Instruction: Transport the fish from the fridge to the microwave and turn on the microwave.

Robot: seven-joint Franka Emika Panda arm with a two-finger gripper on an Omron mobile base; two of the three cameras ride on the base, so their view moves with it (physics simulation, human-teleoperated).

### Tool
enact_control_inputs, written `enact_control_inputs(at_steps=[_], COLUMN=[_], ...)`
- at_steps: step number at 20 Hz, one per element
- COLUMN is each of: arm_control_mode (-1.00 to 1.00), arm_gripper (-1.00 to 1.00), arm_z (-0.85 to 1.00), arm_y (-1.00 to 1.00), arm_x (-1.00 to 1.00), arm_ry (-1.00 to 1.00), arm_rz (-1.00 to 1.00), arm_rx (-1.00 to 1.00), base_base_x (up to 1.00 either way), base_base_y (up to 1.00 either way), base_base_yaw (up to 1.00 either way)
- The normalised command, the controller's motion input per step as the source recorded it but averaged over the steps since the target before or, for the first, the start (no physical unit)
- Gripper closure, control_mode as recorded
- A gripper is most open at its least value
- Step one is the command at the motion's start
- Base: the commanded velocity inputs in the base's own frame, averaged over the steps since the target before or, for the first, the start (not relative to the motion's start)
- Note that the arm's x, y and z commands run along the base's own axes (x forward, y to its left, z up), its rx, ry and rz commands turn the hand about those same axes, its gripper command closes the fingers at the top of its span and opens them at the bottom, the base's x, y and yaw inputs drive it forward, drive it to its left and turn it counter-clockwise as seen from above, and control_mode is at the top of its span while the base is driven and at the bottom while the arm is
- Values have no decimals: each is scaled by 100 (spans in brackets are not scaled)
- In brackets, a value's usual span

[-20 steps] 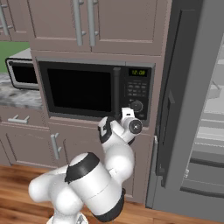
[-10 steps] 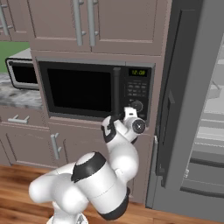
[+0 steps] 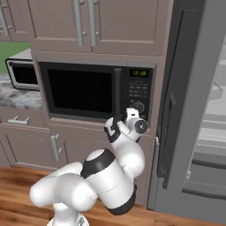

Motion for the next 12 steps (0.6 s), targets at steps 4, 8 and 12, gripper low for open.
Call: enact_control_inputs(at_steps=[4, 8, 12], arm_control_mode=[-100, -100, -100], arm_gripper=[-100, -100, -100], arm_z=[-11, -9, -5], arm_y=[0, 0, -4], arm_x=[21, 20, 19], arm_ry=[0, 0, 0], arm_rz=[0, 0, 0], arm_rx=[0, 0, 2], base_base_x=[0, 0, 0], base_base_y=[0, 0, 0], base_base_yaw=[0, 0, 0])
